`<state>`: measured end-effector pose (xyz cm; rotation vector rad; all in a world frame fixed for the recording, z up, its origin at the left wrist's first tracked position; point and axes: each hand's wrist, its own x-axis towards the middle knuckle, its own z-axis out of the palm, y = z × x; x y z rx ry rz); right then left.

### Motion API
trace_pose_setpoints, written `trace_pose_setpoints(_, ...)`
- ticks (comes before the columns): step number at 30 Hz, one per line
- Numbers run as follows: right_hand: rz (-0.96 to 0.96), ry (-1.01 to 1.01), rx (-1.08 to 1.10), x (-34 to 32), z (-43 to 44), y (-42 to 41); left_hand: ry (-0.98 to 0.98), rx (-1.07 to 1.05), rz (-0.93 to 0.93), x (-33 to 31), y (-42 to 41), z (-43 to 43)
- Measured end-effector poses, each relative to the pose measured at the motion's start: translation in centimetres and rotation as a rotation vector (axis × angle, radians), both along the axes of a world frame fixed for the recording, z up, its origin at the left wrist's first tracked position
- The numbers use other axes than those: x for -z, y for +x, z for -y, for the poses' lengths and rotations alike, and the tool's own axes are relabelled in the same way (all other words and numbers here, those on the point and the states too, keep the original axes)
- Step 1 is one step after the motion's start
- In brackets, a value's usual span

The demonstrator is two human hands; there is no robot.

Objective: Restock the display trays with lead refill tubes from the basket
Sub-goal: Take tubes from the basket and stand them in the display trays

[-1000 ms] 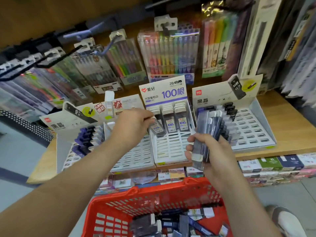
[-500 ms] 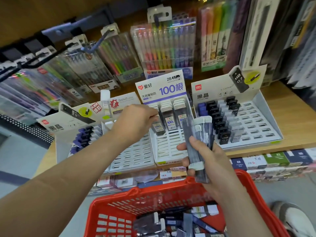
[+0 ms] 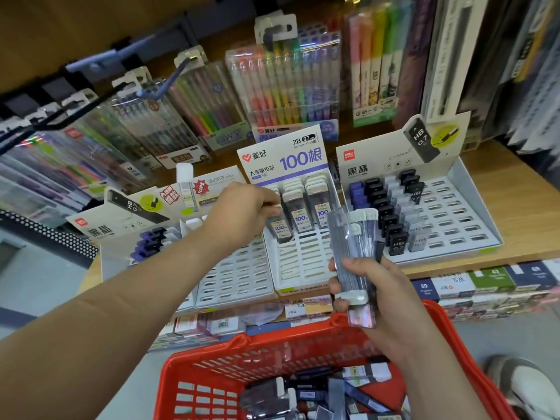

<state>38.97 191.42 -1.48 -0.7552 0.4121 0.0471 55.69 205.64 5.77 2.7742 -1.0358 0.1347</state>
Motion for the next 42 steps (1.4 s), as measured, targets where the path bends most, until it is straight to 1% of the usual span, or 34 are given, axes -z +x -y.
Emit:
trace_pose_setpoints(3, 0.009, 0.036, -0.004, 0.2, -0.1, 0.0, 0.037, 0.039, 0.082, 0.6, 0.2, 0.1)
trace_pose_setpoints(6, 0.032, 0.079, 0.031, -0.2, -0.4, -0.1, 0.024, 0.055, 0.2, 1.0, 0.5, 0.0)
trace_pose_setpoints(9, 0.048, 0.106, 0.068, -0.4, -0.7, -0.2, 0.001, 0.008, 0.196, 1.3, 0.4, 0.2)
trace_pose_setpoints(12, 0.028, 0.045, 0.088, -0.3, -1.0, -0.3, -0.038, -0.006, 0.199, 1.6, 0.4, 0.3)
trace_pose_setpoints(14, 0.004, -0.012, 0.106, -0.3, -1.1, -0.2, -0.097, -0.021, 0.212, 1.5, 0.2, 0.1)
trace_pose_setpoints(17, -0.029, -0.106, 0.123, 0.0, -1.1, -0.1, -0.142, -0.145, 0.209, 1.1, -1.0, 0.7)
trace_pose_setpoints(18, -0.031, -0.137, 0.11, 0.0, -1.1, -0.1, -0.179, -0.18, 0.131, 0.9, -1.7, 1.0)
trace_pose_setpoints(19, -0.033, -0.163, 0.098, -0.1, -1.0, 0.0, -0.252, -0.19, -0.011, 0.5, -2.7, 1.4)
trace_pose_setpoints(21, -0.041, -0.185, 0.088, -0.4, -0.9, -0.1, -0.442, -0.087, -0.331, -0.1, -4.7, 1.5)
trace_pose_setpoints(22, -0.041, -0.176, 0.083, -0.6, -0.9, -0.1, -0.448, 0.001, -0.396, 0.1, -5.5, 1.1)
trace_pose_setpoints(23, -0.041, -0.164, 0.079, -0.7, -0.8, -0.2, -0.352, 0.071, -0.381, 0.4, -6.1, 0.7)
trace_pose_setpoints(24, -0.043, -0.162, 0.071, -0.8, -0.7, -0.2, -0.221, 0.122, -0.3, 0.9, -6.5, 0.3)
trace_pose_setpoints(25, -0.045, -0.168, 0.058, -0.9, -0.6, -0.3, -0.119, 0.173, -0.144, 1.3, -6.8, -0.1)
trace_pose_setpoints(26, -0.045, -0.175, 0.04, -1.0, -0.6, -0.3, -0.057, 0.215, 0.007, 2.0, -6.8, -0.6)
trace_pose_setpoints(27, -0.044, -0.169, 0.015, -1.1, -0.6, -0.4, -0.057, 0.238, 0.112, 2.5, -6.9, -0.9)
trace_pose_setpoints(28, -0.034, -0.14, -0.004, -1.1, -0.7, -0.4, -0.115, 0.234, 0.147, 2.7, -7.1, -1.1)
trace_pose_setpoints(29, -0.013, -0.092, -0.006, -1.1, -0.7, -0.4, -0.19, 0.18, 0.116, 2.8, -7.4, -1.2)
trace_pose_setpoints(30, 0.013, -0.044, 0.005, -1.1, -0.8, -0.3, -0.279, 0.082, 0.023, 2.7, -7.9, -1.2)
trace_pose_setpoints(31, 0.028, -0.034, 0.015, -1.0, -0.8, -0.3, -0.371, -0.046, -0.128, 2.6, -8.4, -1.2)
trace_pose_setpoints(32, 0.025, -0.073, 0.012, -1.0, -0.8, -0.3, -0.48, -0.178, -0.306, 2.6, -8.8, -1.0)
trace_pose_setpoints(34, 0.001, -0.204, -0.01, -1.0, -1.1, -0.4, -0.772, -0.354, -0.624, 2.5, -9.4, -0.7)
trace_pose_setpoints(35, 0.0, -0.243, -0.012, -1.0, -1.3, -0.4, -0.892, -0.406, -0.73, 2.5, -9.6, -0.6)
trace_pose_setpoints(36, 0.008, -0.257, -0.005, -0.9, -1.5, -0.4, -0.97, -0.437, -0.802, 2.5, -9.8, -0.5)
trace_pose_setpoints(37, 0.014, -0.257, 0.007, -0.9, -1.8, -0.3, -1.008, -0.449, -0.844, 2.5, -10.0, -0.5)
trace_pose_setpoints(39, 0.001, -0.264, 0.044, -0.8, -2.1, -0.1, -1.018, -0.438, -0.884, 2.4, -10.2, -0.3)
trace_pose_setpoints(42, -0.019, -0.335, 0.094, -0.2, -1.8, 0.0, -1.079, -0.433, -0.863, 1.8, -9.5, -0.4)
